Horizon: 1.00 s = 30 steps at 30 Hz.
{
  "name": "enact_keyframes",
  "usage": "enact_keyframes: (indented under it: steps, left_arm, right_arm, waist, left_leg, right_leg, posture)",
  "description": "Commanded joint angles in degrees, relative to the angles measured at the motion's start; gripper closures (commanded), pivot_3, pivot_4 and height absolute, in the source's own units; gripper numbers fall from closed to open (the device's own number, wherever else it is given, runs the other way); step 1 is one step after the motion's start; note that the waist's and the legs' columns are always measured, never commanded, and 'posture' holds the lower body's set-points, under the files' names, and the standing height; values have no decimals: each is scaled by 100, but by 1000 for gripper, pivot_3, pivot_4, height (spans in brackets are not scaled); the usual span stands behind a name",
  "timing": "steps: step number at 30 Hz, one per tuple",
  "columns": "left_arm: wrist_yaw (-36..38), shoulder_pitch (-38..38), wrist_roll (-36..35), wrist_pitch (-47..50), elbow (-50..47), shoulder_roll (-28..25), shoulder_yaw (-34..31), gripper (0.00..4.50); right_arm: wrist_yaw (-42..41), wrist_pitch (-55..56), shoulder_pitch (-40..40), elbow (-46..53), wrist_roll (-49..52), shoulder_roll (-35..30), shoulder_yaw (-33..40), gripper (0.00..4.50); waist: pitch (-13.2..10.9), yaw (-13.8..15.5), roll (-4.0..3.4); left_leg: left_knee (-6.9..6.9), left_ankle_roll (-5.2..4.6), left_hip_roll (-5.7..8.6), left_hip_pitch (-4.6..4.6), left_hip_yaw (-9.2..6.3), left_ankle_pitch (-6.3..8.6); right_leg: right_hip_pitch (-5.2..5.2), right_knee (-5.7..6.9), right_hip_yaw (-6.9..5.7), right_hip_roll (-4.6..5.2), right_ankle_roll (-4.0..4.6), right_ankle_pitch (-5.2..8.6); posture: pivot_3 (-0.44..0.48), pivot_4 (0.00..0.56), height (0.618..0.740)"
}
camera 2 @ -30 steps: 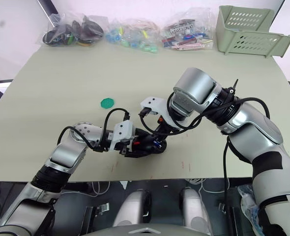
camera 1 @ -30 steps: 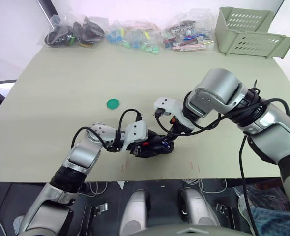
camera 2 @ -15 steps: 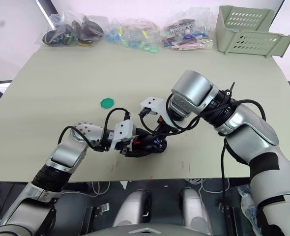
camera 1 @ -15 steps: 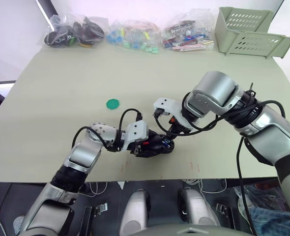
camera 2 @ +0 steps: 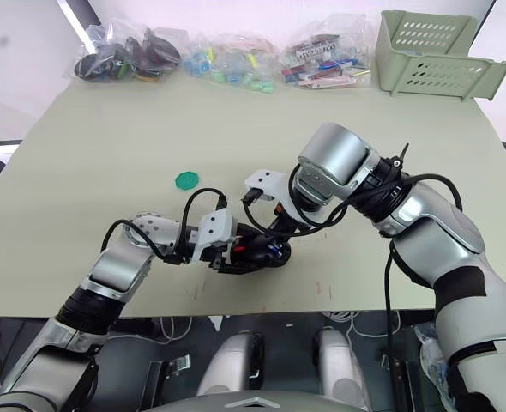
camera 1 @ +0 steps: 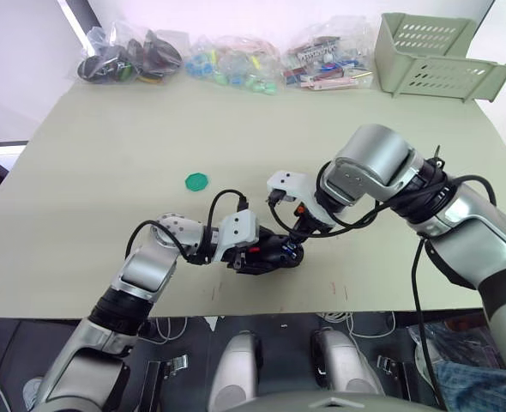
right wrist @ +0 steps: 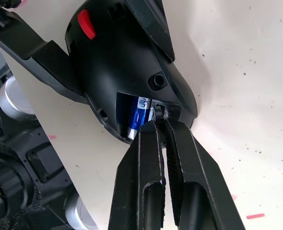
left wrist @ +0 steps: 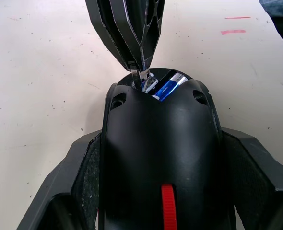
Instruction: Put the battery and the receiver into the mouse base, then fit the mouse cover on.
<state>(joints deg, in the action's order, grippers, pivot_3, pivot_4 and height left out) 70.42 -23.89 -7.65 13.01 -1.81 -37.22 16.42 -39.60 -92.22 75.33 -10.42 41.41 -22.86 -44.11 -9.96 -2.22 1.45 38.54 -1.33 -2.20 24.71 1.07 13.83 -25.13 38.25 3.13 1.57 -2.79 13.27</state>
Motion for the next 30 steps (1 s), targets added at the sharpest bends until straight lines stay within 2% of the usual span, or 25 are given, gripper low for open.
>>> enact_keyframes:
  steps: [1,15,30]
  left_arm:
    - [-34,-90,31,-133,28,47,20,1264]
    - [-24,-101,73,-249,156,102,25,1264]
    - [-47,-140,93,-286,298,163,36,1264]
  right_arm:
    - [202,-28,64,-49,334,16,-44,4500]
    - [1269,-28,154,-671,1457,165,172,4500]
    - [2175,-28,285,-986,2106,280,324,4500]
  waist:
    - [0,0,0]
    - [3,2,-2]
    - [6,-3,-3]
  left_leg:
    - [1,0,0,-2,1,0]
    - [12,0,0,-4,0,-1]
    - [17,-1,-1,-11,0,-3]
  right_leg:
    - [0,3,1,0,0,0]
    - [2,18,1,0,0,0]
    - [4,27,3,-1,0,1]
  posture:
    - [0,150,740]
    - [0,150,740]
    - [0,150,740]
